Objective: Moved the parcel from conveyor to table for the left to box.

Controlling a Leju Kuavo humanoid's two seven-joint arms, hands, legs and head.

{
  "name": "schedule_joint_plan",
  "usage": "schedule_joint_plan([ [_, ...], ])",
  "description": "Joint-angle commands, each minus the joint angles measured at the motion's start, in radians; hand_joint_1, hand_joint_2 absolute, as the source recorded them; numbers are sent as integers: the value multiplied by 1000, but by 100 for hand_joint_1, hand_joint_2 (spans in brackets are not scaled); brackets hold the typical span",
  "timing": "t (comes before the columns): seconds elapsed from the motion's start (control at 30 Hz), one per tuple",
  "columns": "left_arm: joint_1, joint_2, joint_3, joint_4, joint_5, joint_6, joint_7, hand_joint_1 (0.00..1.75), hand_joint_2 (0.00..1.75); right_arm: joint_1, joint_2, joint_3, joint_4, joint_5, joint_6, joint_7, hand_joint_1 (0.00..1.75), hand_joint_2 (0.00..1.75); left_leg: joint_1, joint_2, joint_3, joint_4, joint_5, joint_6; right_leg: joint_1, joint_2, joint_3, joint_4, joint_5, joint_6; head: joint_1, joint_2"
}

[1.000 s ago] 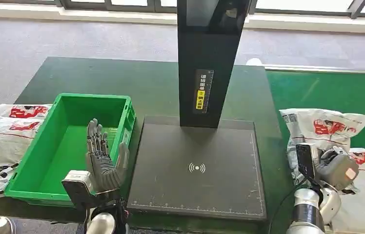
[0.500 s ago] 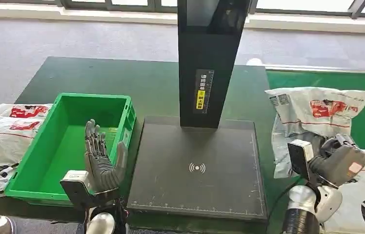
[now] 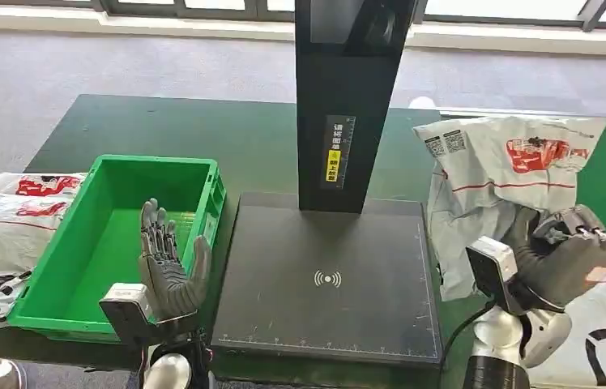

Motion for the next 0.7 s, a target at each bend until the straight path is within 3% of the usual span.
schedule_joint_plan([
  [0.03, 26, -28, 27, 22, 2, 0, 3, 0, 175, 16, 11, 41, -12, -4, 2, 2, 175, 175, 0, 2, 2, -1, -1, 0, 0, 1, 2, -1, 0, -1, 0, 0],
  [0.7, 26, -28, 27, 22, 2, 0, 3, 0, 175, 16, 11, 41, -12, -4, 2, 2, 175, 175, 0, 2, 3, -2, -1, -1, 0, 1, 2, -2, 0, -1, 0, 0],
])
